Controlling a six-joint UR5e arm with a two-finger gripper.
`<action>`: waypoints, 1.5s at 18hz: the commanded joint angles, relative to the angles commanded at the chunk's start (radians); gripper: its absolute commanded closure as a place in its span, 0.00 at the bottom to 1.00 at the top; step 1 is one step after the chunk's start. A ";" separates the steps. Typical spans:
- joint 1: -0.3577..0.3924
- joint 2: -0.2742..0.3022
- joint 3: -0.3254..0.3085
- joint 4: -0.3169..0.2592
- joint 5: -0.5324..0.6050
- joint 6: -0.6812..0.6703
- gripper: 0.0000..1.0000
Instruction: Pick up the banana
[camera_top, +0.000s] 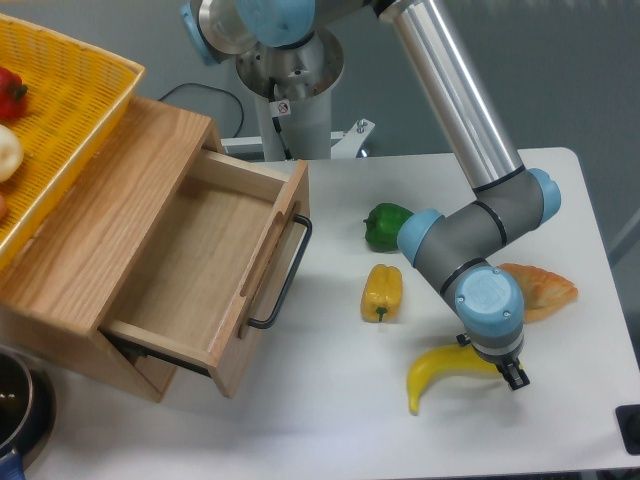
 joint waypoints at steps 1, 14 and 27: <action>0.000 0.002 0.000 0.000 0.000 -0.002 0.54; -0.002 0.093 -0.046 -0.024 -0.015 -0.037 0.67; 0.006 0.225 0.051 -0.350 -0.049 -0.075 0.68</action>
